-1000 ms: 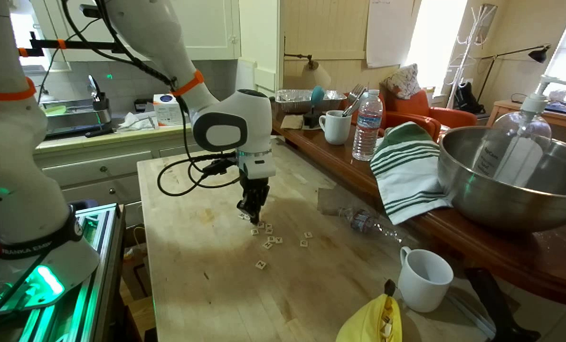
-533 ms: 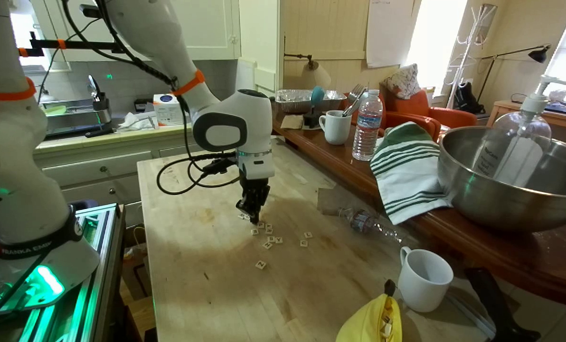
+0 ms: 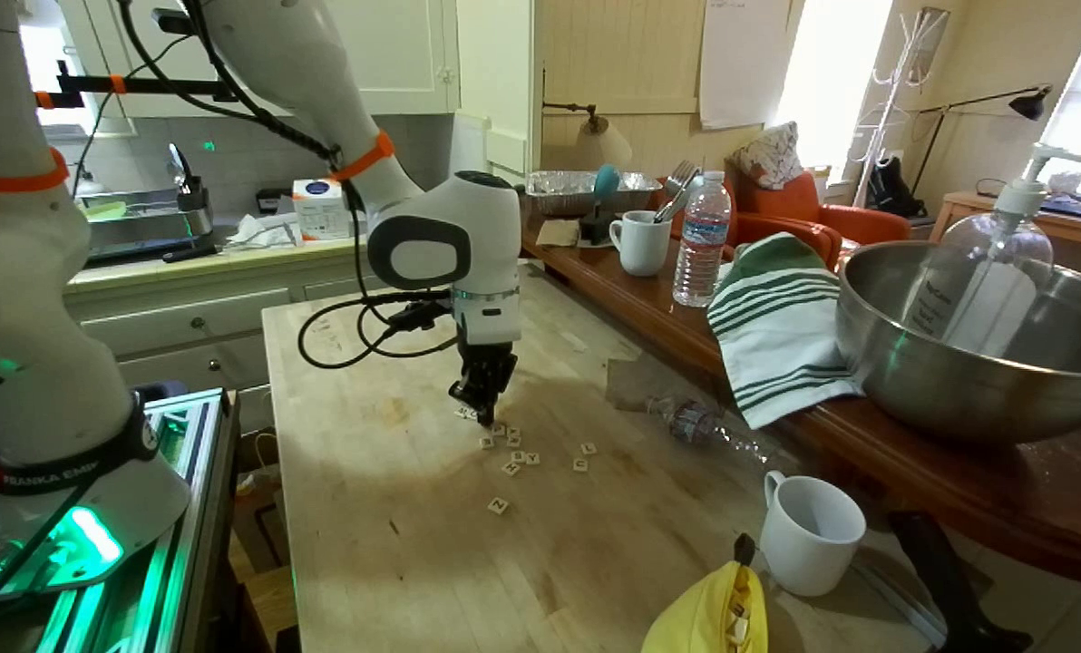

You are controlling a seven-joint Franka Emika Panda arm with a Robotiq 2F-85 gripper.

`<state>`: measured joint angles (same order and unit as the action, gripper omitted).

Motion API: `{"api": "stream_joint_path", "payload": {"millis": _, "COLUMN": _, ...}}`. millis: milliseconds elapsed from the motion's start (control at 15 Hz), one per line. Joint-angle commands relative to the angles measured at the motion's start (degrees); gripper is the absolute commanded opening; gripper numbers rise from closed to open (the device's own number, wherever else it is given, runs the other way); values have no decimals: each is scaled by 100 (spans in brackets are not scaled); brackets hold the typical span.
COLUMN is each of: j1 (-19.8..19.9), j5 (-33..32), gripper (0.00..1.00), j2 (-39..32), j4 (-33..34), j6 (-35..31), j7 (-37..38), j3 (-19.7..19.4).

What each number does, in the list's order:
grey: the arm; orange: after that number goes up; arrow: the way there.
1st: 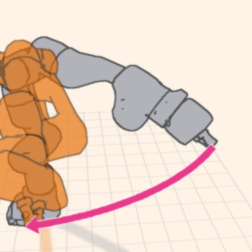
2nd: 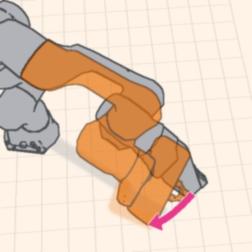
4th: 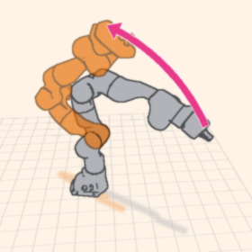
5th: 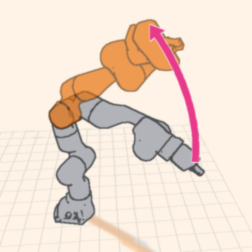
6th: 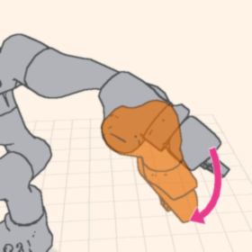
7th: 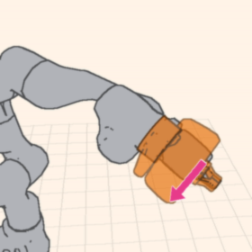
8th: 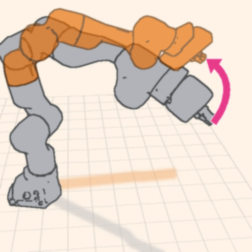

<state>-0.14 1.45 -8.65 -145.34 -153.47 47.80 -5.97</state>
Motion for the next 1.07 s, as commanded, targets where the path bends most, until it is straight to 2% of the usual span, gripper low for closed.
{"api": "stream_joint_path", "payload": {"millis": 0, "j1": -43, "j5": 256, "gripper": 0, "j2": -283, "j4": 79, "j6": 182, "j7": 85, "j3": 82}}
{"api": "stream_joint_path", "payload": {"millis": 1000, "j1": 53, "j5": 345, "gripper": 0, "j2": -51, "j4": 72, "j6": 178, "j7": -125, "j3": 44}}
